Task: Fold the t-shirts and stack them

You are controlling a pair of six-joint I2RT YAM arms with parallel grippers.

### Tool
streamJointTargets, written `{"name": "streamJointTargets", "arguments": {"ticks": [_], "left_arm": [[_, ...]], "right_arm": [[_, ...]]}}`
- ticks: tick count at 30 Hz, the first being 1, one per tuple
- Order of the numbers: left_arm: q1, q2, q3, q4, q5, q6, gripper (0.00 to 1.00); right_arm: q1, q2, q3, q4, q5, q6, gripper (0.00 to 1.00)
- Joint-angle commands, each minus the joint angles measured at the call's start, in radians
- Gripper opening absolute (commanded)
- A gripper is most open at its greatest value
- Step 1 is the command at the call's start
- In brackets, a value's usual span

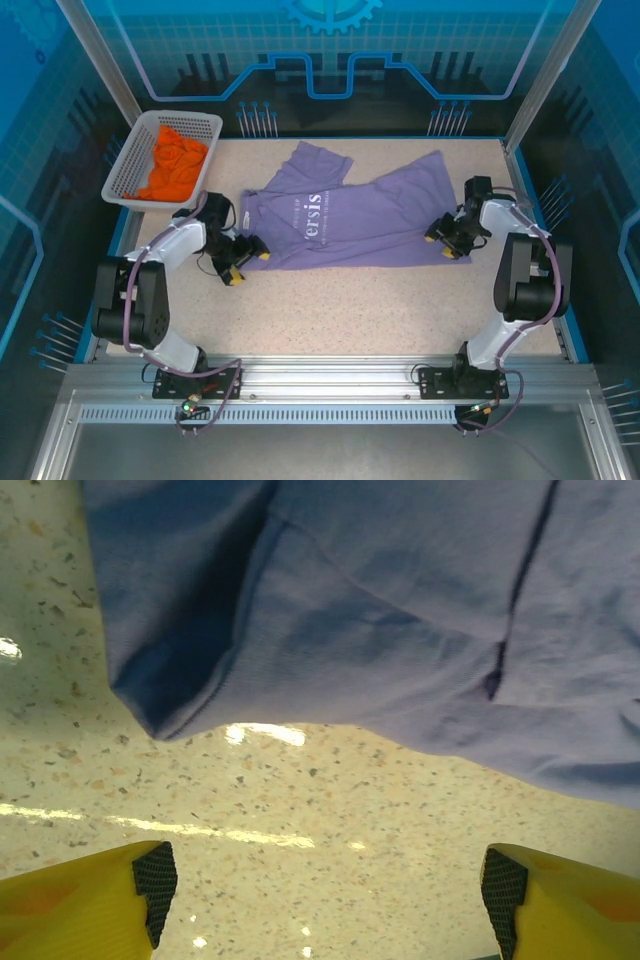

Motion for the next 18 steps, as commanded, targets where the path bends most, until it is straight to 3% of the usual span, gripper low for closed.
{"name": "streamJointTargets", "arguments": {"ticks": [1, 9, 12, 17, 18], "left_arm": [[-0.018, 0.007, -0.022, 0.095, -0.004, 0.013, 0.8], [-0.02, 0.083, -0.019, 0.143, -0.157, -0.011, 0.58], [-0.02, 0.123, -0.012, 0.183, -0.17, -0.032, 0.42], [-0.017, 0.157, 0.032, 0.135, -0.257, -0.036, 0.01], [-0.014, 0.157, 0.043, 0.106, -0.284, -0.029, 0.0]], "right_arm": [[0.015, 0.035, -0.005, 0.039, -0.026, 0.008, 0.47], [-0.001, 0.097, -0.037, 0.025, 0.033, 0.02, 0.43], [-0.016, 0.097, -0.064, 0.042, 0.034, 0.026, 0.44], [-0.041, 0.115, -0.077, 0.022, 0.04, 0.032, 0.46], [-0.047, 0.12, -0.078, 0.013, 0.04, 0.033, 0.46]]}}
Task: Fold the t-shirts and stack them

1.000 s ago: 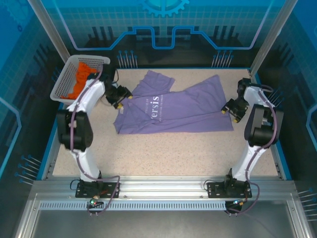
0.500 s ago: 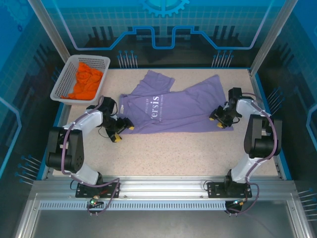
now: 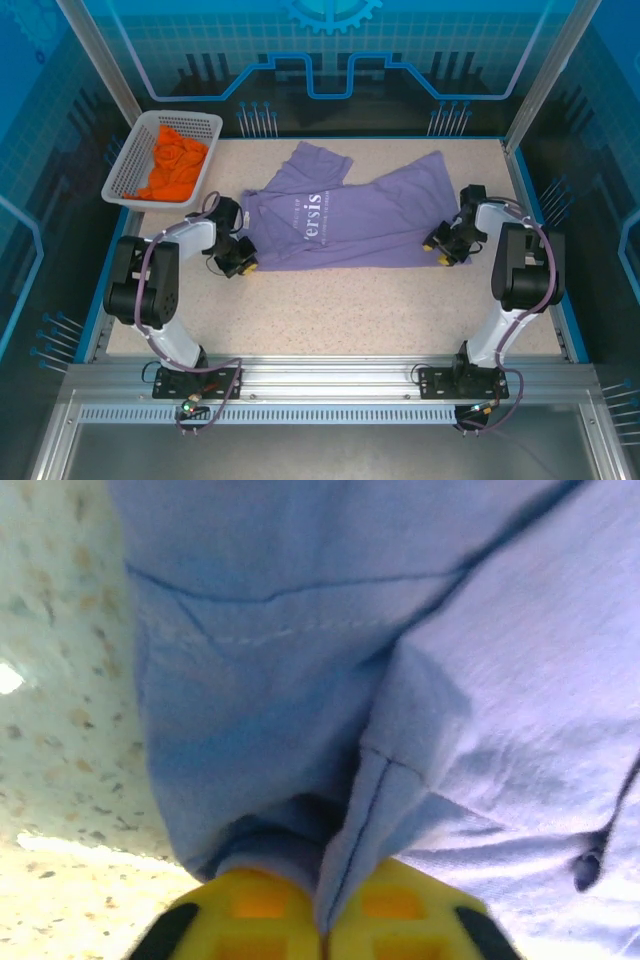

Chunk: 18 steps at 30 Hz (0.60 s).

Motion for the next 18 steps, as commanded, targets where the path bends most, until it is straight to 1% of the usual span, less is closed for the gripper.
{"name": "streamJointTargets", "arguments": {"ticks": [1, 5, 9, 14, 18], "left_arm": [[0.006, 0.015, 0.046, -0.084, -0.127, 0.015, 0.0], [0.026, -0.018, 0.051, -0.183, -0.166, 0.052, 0.0], [0.031, -0.06, 0.02, -0.246, -0.182, 0.066, 0.0], [0.034, -0.117, -0.049, -0.308, -0.188, 0.05, 0.0], [0.035, -0.173, -0.108, -0.344, -0.172, 0.005, 0.0]], "right_arm": [[-0.035, 0.041, -0.041, -0.048, 0.046, 0.015, 0.46], [-0.045, 0.017, -0.08, -0.078, 0.034, 0.029, 0.46], [-0.045, -0.026, -0.134, -0.104, 0.011, 0.043, 0.48], [-0.04, -0.09, -0.207, -0.147, -0.028, 0.055, 0.48], [-0.022, -0.153, -0.282, -0.176, -0.042, 0.061, 0.5]]}}
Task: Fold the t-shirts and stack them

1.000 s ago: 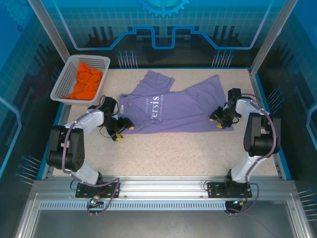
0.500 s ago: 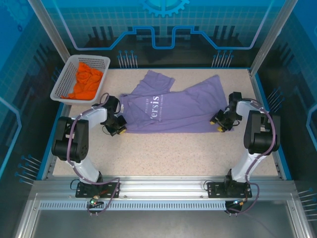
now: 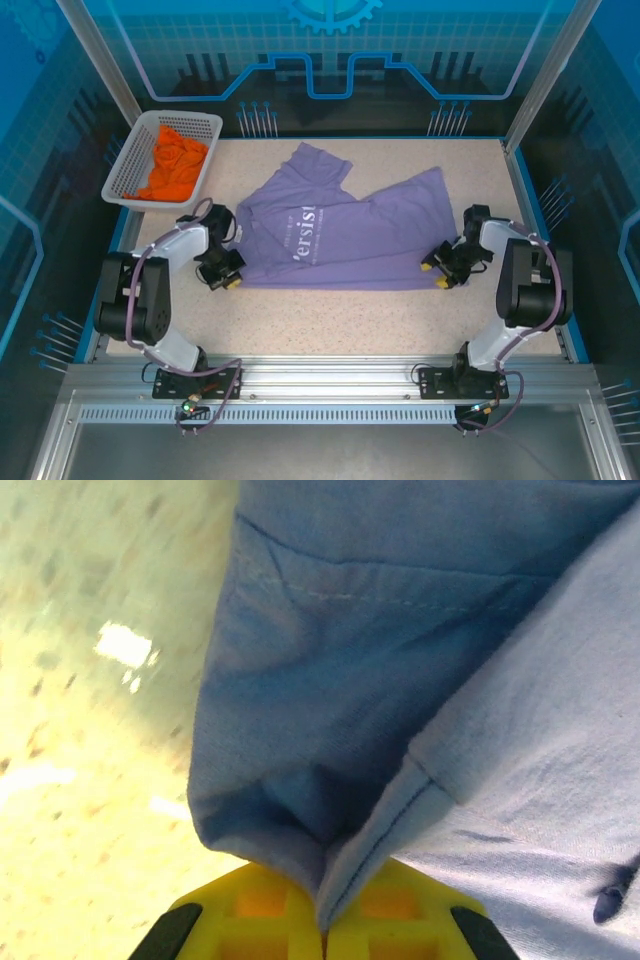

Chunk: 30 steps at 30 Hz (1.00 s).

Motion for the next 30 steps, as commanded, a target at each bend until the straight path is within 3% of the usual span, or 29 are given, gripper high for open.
{"name": "streamJointTargets", "arguments": {"ticks": [1, 15, 17, 20, 22, 27, 30], "left_arm": [[0.014, -0.062, -0.054, -0.108, -0.041, -0.04, 0.0], [0.039, -0.248, -0.203, -0.167, -0.068, -0.222, 0.11], [0.051, -0.268, -0.2, -0.173, -0.066, -0.227, 0.22], [0.053, -0.302, -0.156, -0.197, -0.086, -0.222, 0.48], [0.053, -0.32, -0.105, -0.219, -0.1, -0.211, 0.58], [0.046, -0.347, -0.001, -0.218, -0.072, -0.201, 0.61], [0.008, -0.347, 0.022, -0.159, 0.021, -0.187, 0.5]], "right_arm": [[0.006, -0.024, -0.091, -0.11, 0.06, 0.02, 0.5], [0.023, -0.206, -0.254, -0.126, 0.077, 0.051, 0.59], [0.026, -0.225, -0.259, -0.126, 0.078, 0.051, 0.62], [0.03, -0.281, -0.235, -0.139, 0.098, 0.047, 0.66], [0.039, -0.339, -0.207, -0.149, 0.118, 0.05, 0.67], [0.085, -0.485, -0.143, -0.107, 0.137, 0.061, 0.71], [0.182, -0.51, -0.11, 0.017, 0.093, 0.06, 0.66]]}}
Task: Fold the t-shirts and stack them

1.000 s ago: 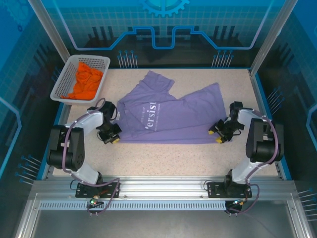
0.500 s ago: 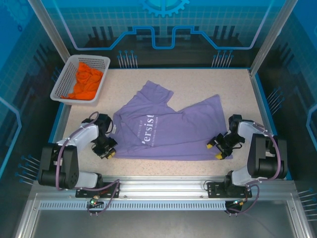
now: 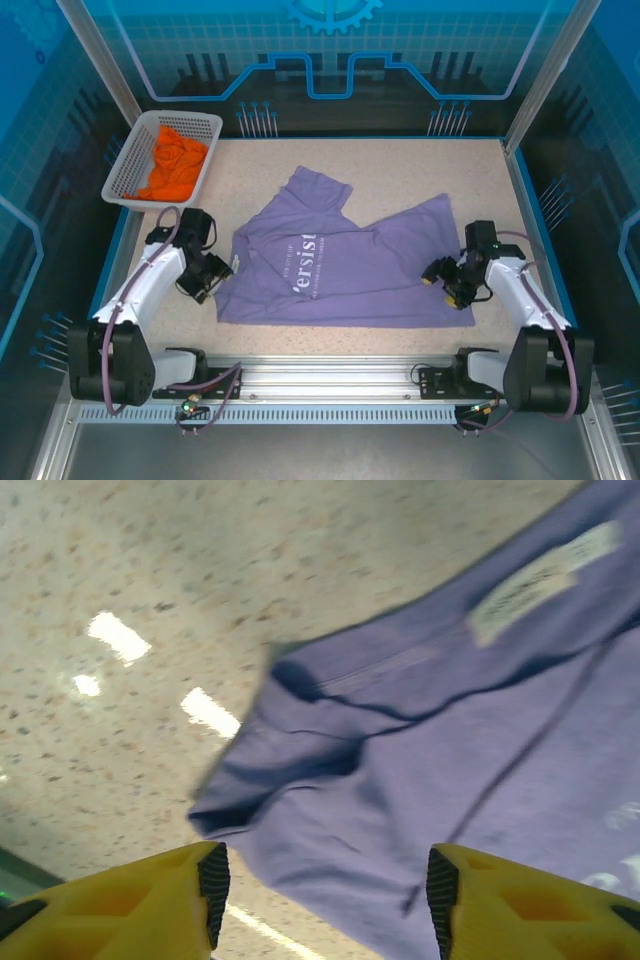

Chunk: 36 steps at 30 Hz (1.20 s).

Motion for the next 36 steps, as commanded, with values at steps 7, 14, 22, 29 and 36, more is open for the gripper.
{"name": "streamJointTargets", "arguments": {"ticks": [7, 14, 22, 29, 36], "left_arm": [[-0.101, 0.052, -0.043, 0.214, 0.322, 0.011, 0.21], [-0.018, 0.164, -0.108, 0.252, 0.361, 0.054, 0.09], [0.069, 0.21, -0.199, 0.37, 0.399, 0.0, 0.1], [0.127, 0.278, -0.223, 0.425, 0.422, 0.011, 0.1], [0.169, 0.311, -0.209, 0.433, 0.437, 0.039, 0.1]], "right_arm": [[0.491, 0.247, 0.334, 0.196, -0.098, -0.136, 0.45], [0.818, 0.623, 0.736, 0.08, -0.149, -0.328, 0.31], [1.004, 0.9, 1.071, -0.071, -0.128, -0.443, 0.26], [1.061, 1.024, 1.164, -0.094, -0.058, -0.462, 0.31], [1.094, 1.11, 1.218, -0.101, 0.02, -0.478, 0.31]]}}
